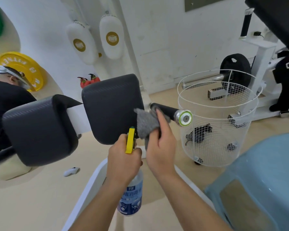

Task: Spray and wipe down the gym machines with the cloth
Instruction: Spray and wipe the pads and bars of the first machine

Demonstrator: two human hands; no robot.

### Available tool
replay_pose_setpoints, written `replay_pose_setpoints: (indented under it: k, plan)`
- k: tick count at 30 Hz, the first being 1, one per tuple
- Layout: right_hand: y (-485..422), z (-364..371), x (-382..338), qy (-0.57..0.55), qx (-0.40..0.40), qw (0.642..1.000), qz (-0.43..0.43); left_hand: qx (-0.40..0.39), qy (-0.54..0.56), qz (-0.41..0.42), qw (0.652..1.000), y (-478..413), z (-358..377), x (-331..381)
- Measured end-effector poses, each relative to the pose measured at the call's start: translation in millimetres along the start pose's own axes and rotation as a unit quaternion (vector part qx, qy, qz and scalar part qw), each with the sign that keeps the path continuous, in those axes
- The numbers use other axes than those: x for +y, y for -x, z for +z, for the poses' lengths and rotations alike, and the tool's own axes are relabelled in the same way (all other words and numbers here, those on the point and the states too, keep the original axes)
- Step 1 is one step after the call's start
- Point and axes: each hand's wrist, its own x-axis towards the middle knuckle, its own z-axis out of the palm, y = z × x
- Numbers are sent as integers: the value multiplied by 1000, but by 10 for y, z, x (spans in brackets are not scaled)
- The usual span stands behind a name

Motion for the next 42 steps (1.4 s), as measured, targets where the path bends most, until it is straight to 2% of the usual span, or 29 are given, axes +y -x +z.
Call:
replay_pose_setpoints:
  k: [3, 6, 8, 12, 16, 19, 22, 25, 28, 32, 36, 37, 39, 42]
  plan:
    - [-526, 425, -193, 55, -13, 993, -101, 31, 27, 18, 999, -120, -227, 40]
    - [-1174, 774, -159, 154, -22, 983, -100, 54, 65, 39, 996, -240, -419, 75]
    - [-1263, 876, -10, 209, -32, 973, -96, 55, 92, 39, 994, -310, -518, 54]
    - [-775, 794, 386, 240, 0, 963, -124, 55, 112, 26, 992, -380, -638, -79]
    - [-166, 617, 740, 217, 9, 975, -41, 49, 106, 20, 993, -343, -645, -261]
    - [-93, 554, 777, 180, 8, 984, 14, 36, 108, 10, 993, -308, -647, -347]
    - [-473, 670, 509, 221, 10, 975, -4, 29, 114, 10, 993, -323, -685, -382]
    - [-917, 925, 89, 320, 31, 945, -53, 29, 113, 23, 993, -348, -745, -395]
    - [-1035, 1073, 10, 353, 63, 928, -103, 28, 116, 31, 992, -361, -832, -421]
    - [-536, 929, 468, 348, 61, 926, -136, 34, 109, 29, 993, -367, -930, -487]
    - [147, 796, 860, 330, 37, 941, -69, 22, 116, 19, 993, -347, -957, -474]
    - [182, 769, 875, 335, 34, 938, -79, 15, 122, 18, 992, -347, -970, -462]
    - [-18, 763, 785, 375, 12, 912, -167, -4, 133, 19, 991, -376, -1011, -435]
    - [-649, 1044, 340, 446, -66, 844, -289, -8, 142, 27, 989, -478, -1114, -406]
